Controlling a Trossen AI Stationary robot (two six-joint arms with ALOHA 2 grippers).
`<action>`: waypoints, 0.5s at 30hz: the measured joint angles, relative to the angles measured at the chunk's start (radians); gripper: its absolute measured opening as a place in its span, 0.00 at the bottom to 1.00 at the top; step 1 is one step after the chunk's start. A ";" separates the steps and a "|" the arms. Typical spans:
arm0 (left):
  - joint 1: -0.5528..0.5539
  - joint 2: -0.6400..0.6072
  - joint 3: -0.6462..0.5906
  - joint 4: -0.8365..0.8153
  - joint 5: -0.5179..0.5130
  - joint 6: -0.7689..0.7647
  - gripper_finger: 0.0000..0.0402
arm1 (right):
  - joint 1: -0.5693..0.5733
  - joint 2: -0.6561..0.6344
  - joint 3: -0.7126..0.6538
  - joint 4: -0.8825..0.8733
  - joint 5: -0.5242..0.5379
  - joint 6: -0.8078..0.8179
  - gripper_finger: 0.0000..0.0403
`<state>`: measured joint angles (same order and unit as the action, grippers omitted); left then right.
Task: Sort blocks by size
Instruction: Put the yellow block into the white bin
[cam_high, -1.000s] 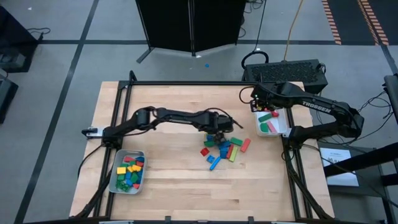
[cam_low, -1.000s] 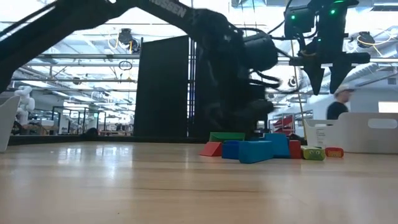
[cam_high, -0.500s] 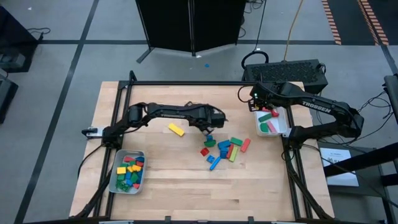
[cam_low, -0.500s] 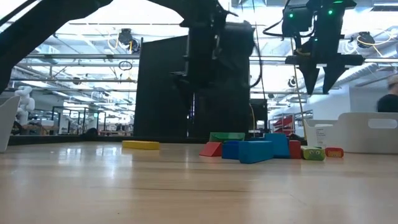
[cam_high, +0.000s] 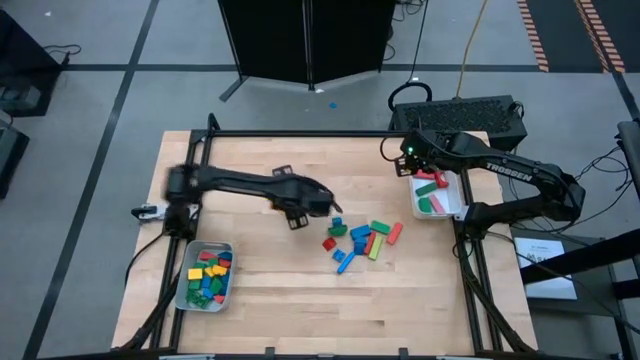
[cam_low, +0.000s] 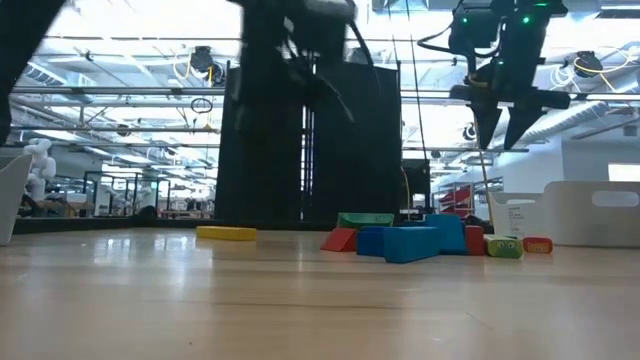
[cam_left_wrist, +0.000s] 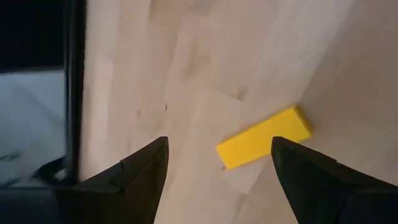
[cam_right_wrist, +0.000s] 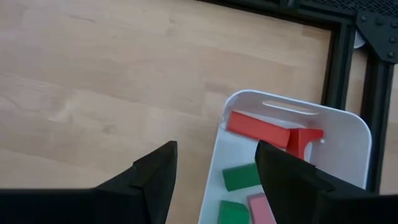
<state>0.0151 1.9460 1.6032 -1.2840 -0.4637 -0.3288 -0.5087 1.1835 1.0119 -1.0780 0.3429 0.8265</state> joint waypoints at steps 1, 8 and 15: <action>0.002 -0.070 -0.067 0.068 0.020 0.022 0.71 | 0.000 0.000 0.000 0.007 0.000 0.000 0.52; 0.042 -0.532 -0.602 0.481 0.353 0.286 0.71 | 0.000 0.000 0.000 0.036 -0.009 0.019 0.52; 0.042 -0.643 -0.788 0.638 0.347 0.542 0.71 | 0.000 0.000 0.000 0.049 -0.009 0.023 0.52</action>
<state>0.0566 1.3030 0.8155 -0.6458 -0.1163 0.2130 -0.5087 1.1839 1.0119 -1.0288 0.3340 0.8491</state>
